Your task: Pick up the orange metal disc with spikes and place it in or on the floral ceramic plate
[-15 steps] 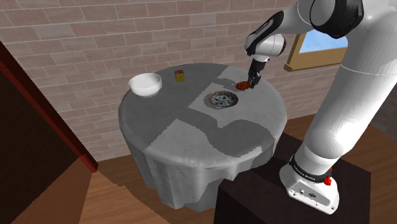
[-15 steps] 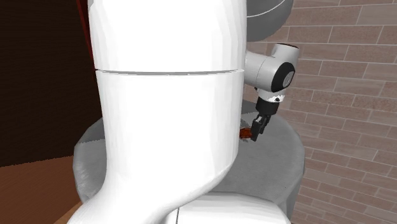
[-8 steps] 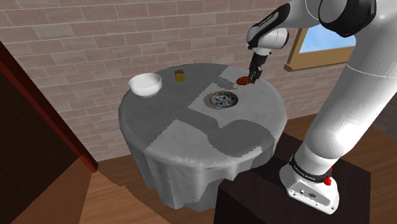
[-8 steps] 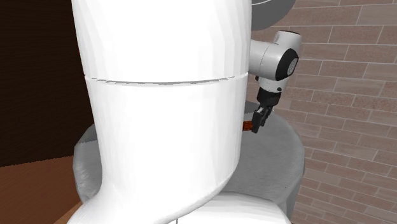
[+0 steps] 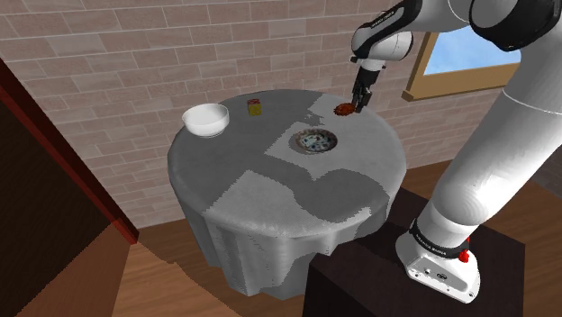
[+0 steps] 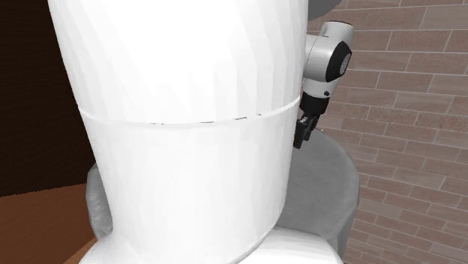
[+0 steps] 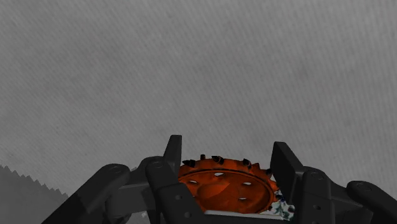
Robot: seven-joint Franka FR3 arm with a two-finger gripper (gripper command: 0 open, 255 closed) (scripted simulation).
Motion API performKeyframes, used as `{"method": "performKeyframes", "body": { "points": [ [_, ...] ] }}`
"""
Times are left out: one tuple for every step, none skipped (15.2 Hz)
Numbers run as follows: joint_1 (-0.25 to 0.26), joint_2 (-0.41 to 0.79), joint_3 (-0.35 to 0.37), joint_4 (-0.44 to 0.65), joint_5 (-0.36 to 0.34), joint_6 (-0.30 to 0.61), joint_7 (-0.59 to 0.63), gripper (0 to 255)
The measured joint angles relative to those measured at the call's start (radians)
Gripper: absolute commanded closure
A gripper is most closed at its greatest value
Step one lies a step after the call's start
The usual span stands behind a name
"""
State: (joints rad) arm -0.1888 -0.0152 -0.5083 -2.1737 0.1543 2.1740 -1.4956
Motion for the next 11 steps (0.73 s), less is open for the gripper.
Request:
{"method": "performKeyframes", "body": {
  "points": [
    [0.010,-0.019,0.010,-0.025,-0.010,0.011,0.024,255],
    [0.022,-0.045,0.025,-0.047,-0.025,0.014,0.059,255],
    [0.031,-0.062,0.038,-0.059,-0.035,0.014,0.087,255],
    [0.039,-0.088,0.051,-0.089,-0.047,0.025,0.115,255],
    [0.047,-0.099,0.063,-0.098,-0.052,0.026,0.140,255],
    [0.059,-0.115,0.081,-0.118,-0.059,0.035,0.172,255],
    [0.067,-0.134,0.095,-0.143,-0.067,0.044,0.199,255],
    [0.076,-0.153,0.113,-0.160,-0.074,0.047,0.231,255],
    [0.086,-0.163,0.130,-0.169,-0.077,0.049,0.260,255],
    [0.095,-0.175,0.145,-0.181,-0.081,0.051,0.286,255],
    [0.104,-0.200,0.165,-0.211,-0.088,0.061,0.320,255]
  ]
}}
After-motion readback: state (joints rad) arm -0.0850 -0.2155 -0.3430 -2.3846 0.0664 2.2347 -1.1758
